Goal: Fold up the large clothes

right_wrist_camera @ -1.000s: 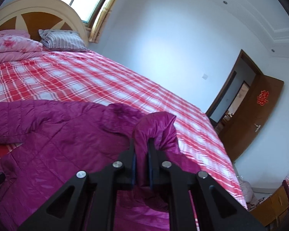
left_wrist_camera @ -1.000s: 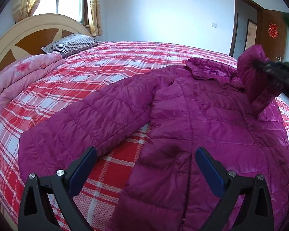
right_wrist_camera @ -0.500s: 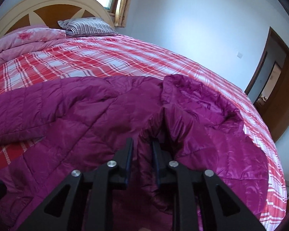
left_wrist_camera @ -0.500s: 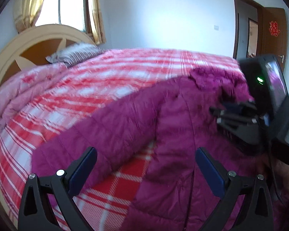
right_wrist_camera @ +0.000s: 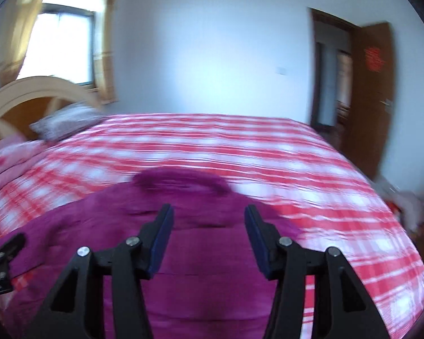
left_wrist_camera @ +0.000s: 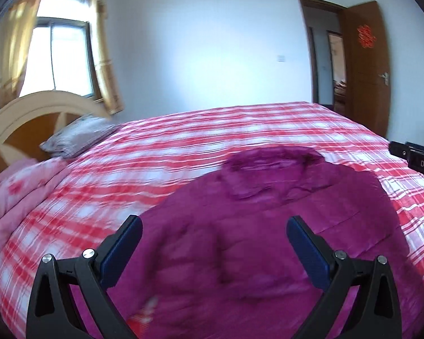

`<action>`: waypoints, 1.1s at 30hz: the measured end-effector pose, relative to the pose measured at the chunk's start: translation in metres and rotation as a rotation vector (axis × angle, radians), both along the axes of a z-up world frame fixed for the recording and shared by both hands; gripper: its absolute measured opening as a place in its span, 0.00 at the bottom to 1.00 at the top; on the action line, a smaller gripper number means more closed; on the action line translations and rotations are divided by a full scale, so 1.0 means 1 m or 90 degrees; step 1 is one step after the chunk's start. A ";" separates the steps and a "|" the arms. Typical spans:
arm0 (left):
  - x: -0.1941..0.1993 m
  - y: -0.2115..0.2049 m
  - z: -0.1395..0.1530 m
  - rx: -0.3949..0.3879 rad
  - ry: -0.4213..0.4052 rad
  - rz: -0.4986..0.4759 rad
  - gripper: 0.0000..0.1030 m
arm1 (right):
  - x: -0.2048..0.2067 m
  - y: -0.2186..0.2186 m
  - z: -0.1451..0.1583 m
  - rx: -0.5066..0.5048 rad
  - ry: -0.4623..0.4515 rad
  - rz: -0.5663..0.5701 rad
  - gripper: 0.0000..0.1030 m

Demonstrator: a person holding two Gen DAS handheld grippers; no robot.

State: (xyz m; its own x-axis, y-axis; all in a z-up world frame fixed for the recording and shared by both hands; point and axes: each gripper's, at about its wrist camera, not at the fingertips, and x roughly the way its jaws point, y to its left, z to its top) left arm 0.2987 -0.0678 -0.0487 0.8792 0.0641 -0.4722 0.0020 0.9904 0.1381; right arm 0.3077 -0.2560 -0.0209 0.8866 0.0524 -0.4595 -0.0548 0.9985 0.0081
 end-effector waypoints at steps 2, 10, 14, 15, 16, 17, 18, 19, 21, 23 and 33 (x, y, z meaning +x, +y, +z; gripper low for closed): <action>0.011 -0.022 -0.002 -0.003 0.000 -0.016 0.99 | 0.011 -0.039 -0.010 0.023 0.022 -0.069 0.48; 0.079 -0.059 -0.065 0.082 0.086 0.000 0.99 | 0.046 -0.063 -0.056 0.047 0.091 -0.044 0.36; 0.103 -0.033 -0.096 0.032 0.176 0.027 0.99 | 0.062 -0.053 -0.079 0.045 0.137 -0.019 0.35; 0.106 -0.028 -0.098 0.015 0.187 0.027 0.99 | 0.066 -0.052 -0.089 0.034 0.156 -0.015 0.35; 0.108 -0.024 -0.100 -0.001 0.197 0.026 0.99 | 0.069 -0.047 -0.098 0.024 0.175 -0.009 0.35; 0.111 -0.019 -0.105 -0.024 0.215 0.022 0.99 | 0.071 -0.044 -0.106 0.017 0.188 -0.007 0.35; 0.112 -0.016 -0.108 -0.039 0.225 0.019 0.99 | 0.074 -0.042 -0.115 0.010 0.204 -0.007 0.35; 0.115 -0.011 -0.111 -0.059 0.238 0.016 0.99 | 0.075 -0.043 -0.120 0.009 0.211 -0.008 0.35; 0.117 -0.011 -0.113 -0.075 0.246 0.015 0.99 | 0.077 -0.044 -0.122 0.008 0.220 -0.010 0.35; 0.116 -0.012 -0.114 -0.067 0.247 0.016 0.99 | 0.078 -0.043 -0.124 -0.003 0.225 -0.011 0.35; 0.121 -0.010 -0.118 -0.071 0.252 0.015 0.99 | 0.077 -0.032 -0.126 -0.067 0.227 -0.029 0.35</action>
State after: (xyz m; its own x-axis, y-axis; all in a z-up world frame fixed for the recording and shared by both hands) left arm 0.4197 -0.0782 -0.1668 0.6275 0.0114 -0.7785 0.0110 0.9997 0.0236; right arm 0.3847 -0.2880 -0.1468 0.6706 -0.0472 -0.7403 -0.0233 0.9961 -0.0846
